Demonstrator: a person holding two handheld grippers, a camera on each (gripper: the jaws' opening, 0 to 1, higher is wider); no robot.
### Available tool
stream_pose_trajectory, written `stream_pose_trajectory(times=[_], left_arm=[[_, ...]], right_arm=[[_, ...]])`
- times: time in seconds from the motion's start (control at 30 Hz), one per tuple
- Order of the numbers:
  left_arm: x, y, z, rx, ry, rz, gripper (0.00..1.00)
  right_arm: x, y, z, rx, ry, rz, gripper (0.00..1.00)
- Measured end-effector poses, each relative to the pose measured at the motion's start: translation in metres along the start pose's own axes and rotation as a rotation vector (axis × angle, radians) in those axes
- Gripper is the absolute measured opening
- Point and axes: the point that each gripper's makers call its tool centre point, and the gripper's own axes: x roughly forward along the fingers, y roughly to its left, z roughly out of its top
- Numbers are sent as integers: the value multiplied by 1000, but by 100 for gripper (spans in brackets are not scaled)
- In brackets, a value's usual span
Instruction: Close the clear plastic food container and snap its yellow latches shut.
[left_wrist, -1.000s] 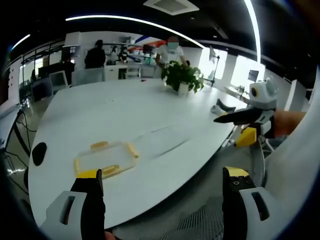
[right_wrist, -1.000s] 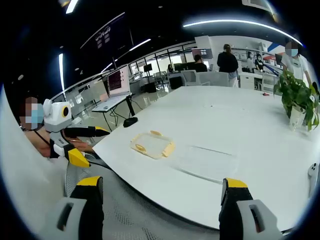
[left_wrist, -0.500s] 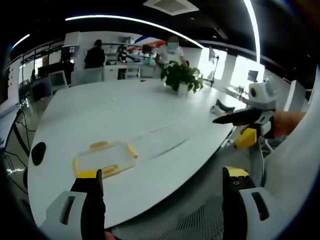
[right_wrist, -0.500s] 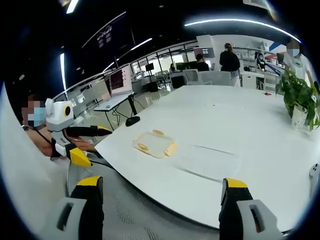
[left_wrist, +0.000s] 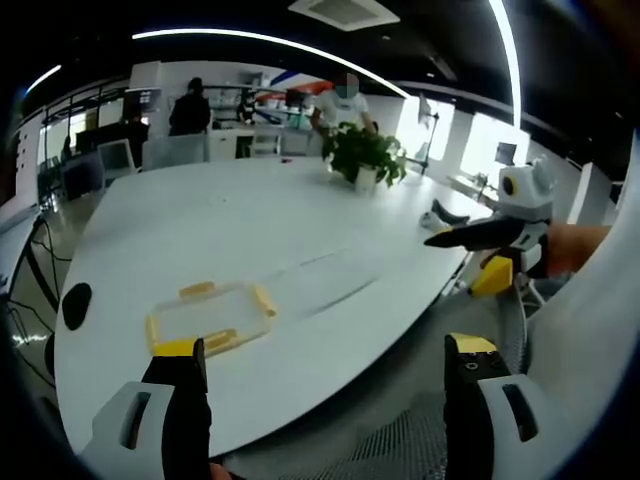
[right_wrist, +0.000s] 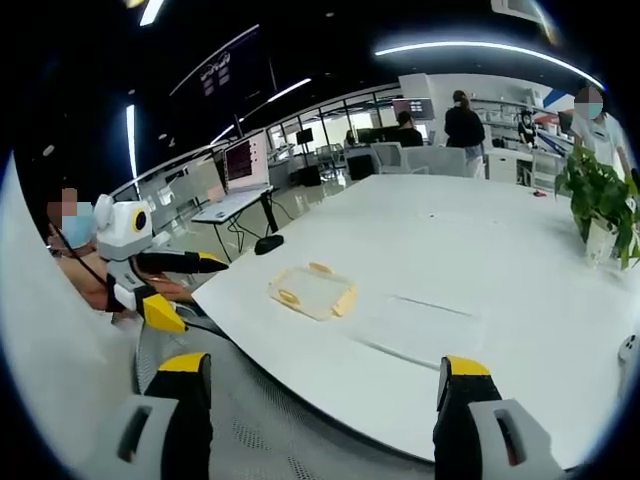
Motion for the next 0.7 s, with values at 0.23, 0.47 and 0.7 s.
stream_pose_trajectory(times=[0.23, 0.47, 0.7], left_arm=[[-1, 4, 3, -3, -5, -5, 98], [-3, 10, 4, -6, -4, -3, 97], [-5, 21, 8, 0, -2, 4, 95]], right_arm=[[0, 0, 4, -14, -6, 2, 94], [4, 1, 11, -38, -3, 14, 92], [11, 3, 18, -86, 3, 28, 91]])
